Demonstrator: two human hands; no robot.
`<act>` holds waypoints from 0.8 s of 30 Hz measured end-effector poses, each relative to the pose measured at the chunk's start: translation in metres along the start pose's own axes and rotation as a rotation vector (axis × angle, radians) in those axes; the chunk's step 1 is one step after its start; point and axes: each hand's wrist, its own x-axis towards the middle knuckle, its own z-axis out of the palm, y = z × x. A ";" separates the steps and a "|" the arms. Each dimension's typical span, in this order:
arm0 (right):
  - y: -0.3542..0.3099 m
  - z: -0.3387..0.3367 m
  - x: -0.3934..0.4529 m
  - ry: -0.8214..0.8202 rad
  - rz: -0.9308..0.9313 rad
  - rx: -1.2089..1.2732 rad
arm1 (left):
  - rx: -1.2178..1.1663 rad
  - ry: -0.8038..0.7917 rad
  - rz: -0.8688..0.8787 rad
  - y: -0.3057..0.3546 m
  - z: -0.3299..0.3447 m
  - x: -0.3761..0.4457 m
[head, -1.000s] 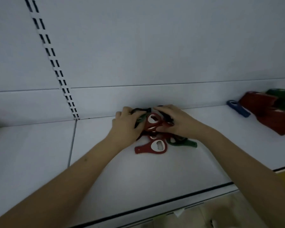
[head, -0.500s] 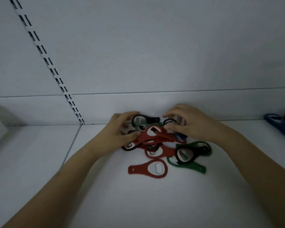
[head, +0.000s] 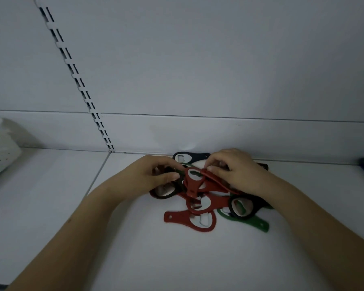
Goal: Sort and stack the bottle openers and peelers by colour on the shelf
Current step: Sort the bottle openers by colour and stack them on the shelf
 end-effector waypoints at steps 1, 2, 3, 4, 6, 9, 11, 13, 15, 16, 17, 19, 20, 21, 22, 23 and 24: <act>-0.001 -0.002 -0.002 -0.015 0.011 0.015 | -0.004 0.028 0.007 -0.001 0.001 -0.001; -0.002 -0.005 -0.003 -0.026 0.023 0.041 | -0.016 0.061 0.014 -0.002 0.002 -0.001; -0.003 -0.007 -0.005 -0.034 0.032 0.067 | -0.034 0.102 0.017 -0.003 0.003 -0.001; -0.004 -0.010 -0.007 -0.042 0.041 0.083 | -0.060 0.143 0.016 -0.004 0.004 0.000; -0.006 -0.013 -0.011 -0.068 0.057 0.110 | -0.045 0.218 0.017 -0.008 0.003 0.001; -0.011 -0.011 -0.012 -0.068 0.075 0.123 | 0.073 0.268 0.017 -0.015 -0.001 0.001; -0.014 -0.004 -0.009 -0.028 0.081 0.060 | 0.095 0.269 0.022 -0.015 -0.002 -0.001; -0.019 0.002 -0.003 0.020 0.096 0.025 | 0.118 0.266 0.043 -0.015 -0.002 -0.002; -0.025 0.003 0.003 0.027 0.126 0.064 | 0.163 0.269 0.070 -0.015 0.000 -0.002; -0.028 0.002 0.006 0.011 0.147 0.108 | 0.167 0.275 0.083 -0.015 0.001 -0.002; -0.032 0.001 0.009 -0.006 0.169 0.152 | 0.157 0.280 0.094 -0.014 0.002 -0.001; -0.040 0.001 0.016 -0.007 0.212 0.209 | 0.134 0.284 0.106 -0.012 0.007 -0.002; -0.043 0.002 0.018 0.012 0.225 0.222 | 0.138 0.287 0.110 -0.011 0.009 -0.002; -0.045 0.002 0.019 0.038 0.233 0.227 | 0.156 0.295 0.120 -0.011 0.010 -0.002; -0.046 0.002 0.017 0.058 0.247 0.229 | 0.185 0.310 0.138 -0.009 0.011 -0.001; -0.046 -0.001 0.014 0.070 0.261 0.232 | 0.223 0.337 0.163 -0.006 0.011 -0.002; -0.043 -0.006 0.008 0.082 0.278 0.238 | 0.262 0.373 0.195 -0.001 0.011 -0.003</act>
